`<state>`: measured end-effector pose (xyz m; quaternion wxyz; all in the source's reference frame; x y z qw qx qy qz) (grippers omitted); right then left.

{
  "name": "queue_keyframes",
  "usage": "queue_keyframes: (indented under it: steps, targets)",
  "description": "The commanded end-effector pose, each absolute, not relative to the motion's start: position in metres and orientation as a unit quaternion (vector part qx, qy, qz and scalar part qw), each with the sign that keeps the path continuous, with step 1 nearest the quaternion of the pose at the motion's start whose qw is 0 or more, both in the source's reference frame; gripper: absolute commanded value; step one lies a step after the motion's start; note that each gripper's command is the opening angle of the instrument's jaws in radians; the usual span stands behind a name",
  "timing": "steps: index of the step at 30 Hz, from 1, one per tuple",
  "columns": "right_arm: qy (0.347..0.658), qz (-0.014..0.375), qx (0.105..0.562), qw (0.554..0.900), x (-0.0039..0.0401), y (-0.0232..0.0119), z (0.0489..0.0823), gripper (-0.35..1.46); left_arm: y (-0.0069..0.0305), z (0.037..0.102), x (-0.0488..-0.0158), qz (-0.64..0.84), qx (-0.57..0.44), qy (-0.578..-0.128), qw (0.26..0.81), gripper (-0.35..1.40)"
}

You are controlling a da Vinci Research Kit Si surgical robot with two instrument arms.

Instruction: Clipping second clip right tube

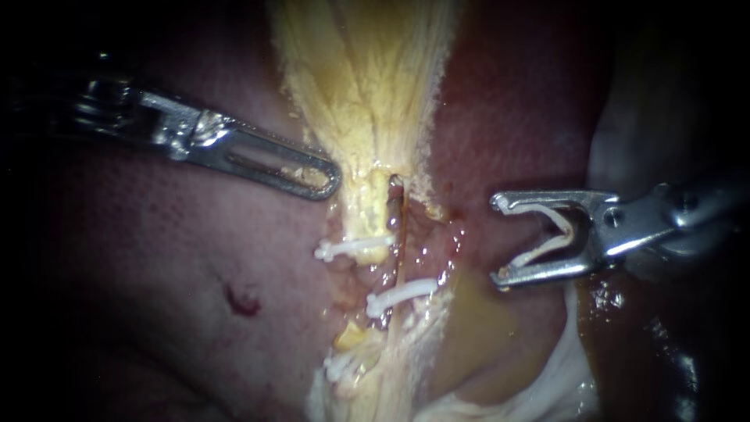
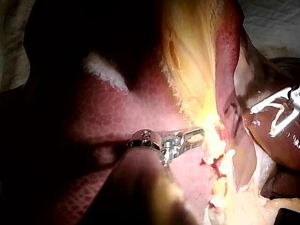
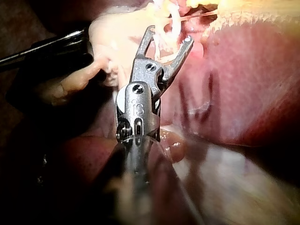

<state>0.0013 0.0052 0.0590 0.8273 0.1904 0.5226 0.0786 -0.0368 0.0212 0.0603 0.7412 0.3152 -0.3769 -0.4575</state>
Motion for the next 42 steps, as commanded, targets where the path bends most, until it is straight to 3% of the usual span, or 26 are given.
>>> queue_keyframes:
  steps: [1, 16, 32, 42]
  targets:
    - [0.523, 0.079, 0.190, 0.827, 0.0014, 0.0052, 0.0590, 0.50, 0.0212, 0.0602, -0.0366, -0.457, 0.316, -0.377, 0.741, -0.35]
    - [0.522, 0.080, 0.190, 0.828, 0.0014, 0.0053, 0.0593, 0.50, 0.0247, 0.0531, -0.0308, -0.477, 0.306, -0.391, 0.726, -0.35]
    - [0.526, 0.064, 0.200, 0.824, 0.0048, 0.0035, 0.0609, 0.50, 0.0245, 0.0536, -0.0308, -0.477, 0.304, -0.393, 0.725, -0.35]
    - [0.524, 0.086, 0.238, 0.814, 0.0088, 0.0020, 0.0635, 0.50, 0.0244, 0.0537, -0.0309, -0.477, 0.303, -0.393, 0.725, -0.35]
